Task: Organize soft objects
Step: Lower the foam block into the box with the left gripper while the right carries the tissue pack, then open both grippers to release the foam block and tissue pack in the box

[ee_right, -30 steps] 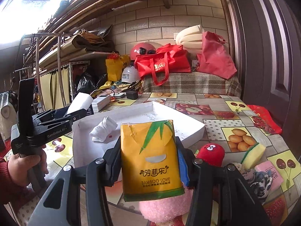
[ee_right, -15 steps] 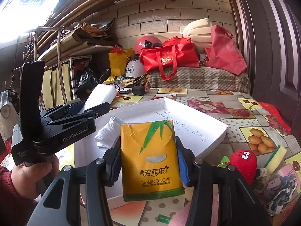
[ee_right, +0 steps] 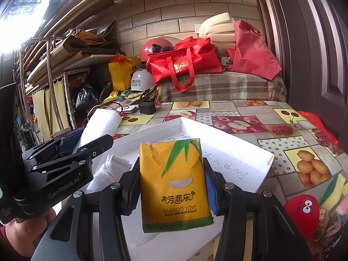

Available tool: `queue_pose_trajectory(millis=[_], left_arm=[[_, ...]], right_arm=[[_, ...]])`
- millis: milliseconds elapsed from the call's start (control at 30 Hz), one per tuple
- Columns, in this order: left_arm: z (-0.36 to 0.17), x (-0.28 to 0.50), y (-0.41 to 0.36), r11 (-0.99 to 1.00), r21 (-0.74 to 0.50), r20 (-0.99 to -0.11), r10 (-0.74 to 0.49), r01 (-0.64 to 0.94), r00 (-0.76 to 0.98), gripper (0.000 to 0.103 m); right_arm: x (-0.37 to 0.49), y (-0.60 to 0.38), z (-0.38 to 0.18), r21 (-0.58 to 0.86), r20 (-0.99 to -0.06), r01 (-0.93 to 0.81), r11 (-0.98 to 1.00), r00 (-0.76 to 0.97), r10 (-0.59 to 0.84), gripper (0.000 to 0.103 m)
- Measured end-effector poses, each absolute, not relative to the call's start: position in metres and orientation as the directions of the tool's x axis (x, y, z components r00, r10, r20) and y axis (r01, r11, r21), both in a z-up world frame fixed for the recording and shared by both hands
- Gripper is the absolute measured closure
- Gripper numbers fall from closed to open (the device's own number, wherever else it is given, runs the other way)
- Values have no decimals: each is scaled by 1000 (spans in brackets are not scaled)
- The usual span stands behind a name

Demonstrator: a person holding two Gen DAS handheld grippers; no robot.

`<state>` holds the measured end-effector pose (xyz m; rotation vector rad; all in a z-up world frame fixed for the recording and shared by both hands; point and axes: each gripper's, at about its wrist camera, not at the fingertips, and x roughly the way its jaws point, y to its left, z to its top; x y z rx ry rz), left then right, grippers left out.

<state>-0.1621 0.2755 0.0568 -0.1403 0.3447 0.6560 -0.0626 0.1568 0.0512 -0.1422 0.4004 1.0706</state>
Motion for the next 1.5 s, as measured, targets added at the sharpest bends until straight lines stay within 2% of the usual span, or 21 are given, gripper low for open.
queue_pose_trajectory(millis=[133, 333, 700, 733, 767, 867, 933, 1000, 1033, 1067, 1100, 1500], left_arm=[[56, -155, 280, 791, -17, -380, 560, -611, 736, 54], [51, -147, 289, 793, -33, -438, 536, -609, 722, 54], [52, -146, 284, 792, -4, -434, 549, -611, 714, 53], [52, -145, 283, 789, 6, -432, 557, -615, 709, 52], [52, -144, 281, 784, 20, -431, 567, -620, 702, 49], [53, -147, 282, 757, 30, -423, 601, -652, 678, 33], [52, -153, 292, 744, -15, -433, 598, -668, 675, 12], [51, -157, 300, 727, -51, -441, 599, -685, 668, 1], [51, -159, 300, 724, -58, -438, 600, -687, 669, 0], [51, -160, 299, 722, -57, -433, 605, -690, 669, 0], [51, -160, 298, 720, -52, -429, 610, -692, 666, 0], [54, -165, 293, 714, -43, -390, 631, -698, 670, 0]], right_arm=[[-48, 166, 48, 116, -429, -852, 511, 422, 799, 53], [-49, 172, 46, 98, -460, -843, 528, 432, 776, 53], [-47, 175, 45, 86, -471, -838, 539, 442, 763, 51], [-47, 176, 46, 84, -474, -838, 539, 442, 761, 50], [-48, 177, 46, 82, -476, -840, 537, 440, 761, 45], [-47, 175, 46, 84, -470, -831, 550, 453, 757, 36], [-43, 171, 46, 109, -466, -817, 566, 461, 755, 26], [-38, 168, 46, 136, -465, -806, 577, 462, 755, 13], [-38, 167, 46, 141, -463, -803, 579, 464, 756, 11], [-38, 167, 46, 141, -460, -801, 582, 468, 755, 3], [-39, 166, 47, 139, -456, -800, 583, 471, 755, 0], [-47, 162, 51, 114, -411, -805, 582, 496, 765, 0]])
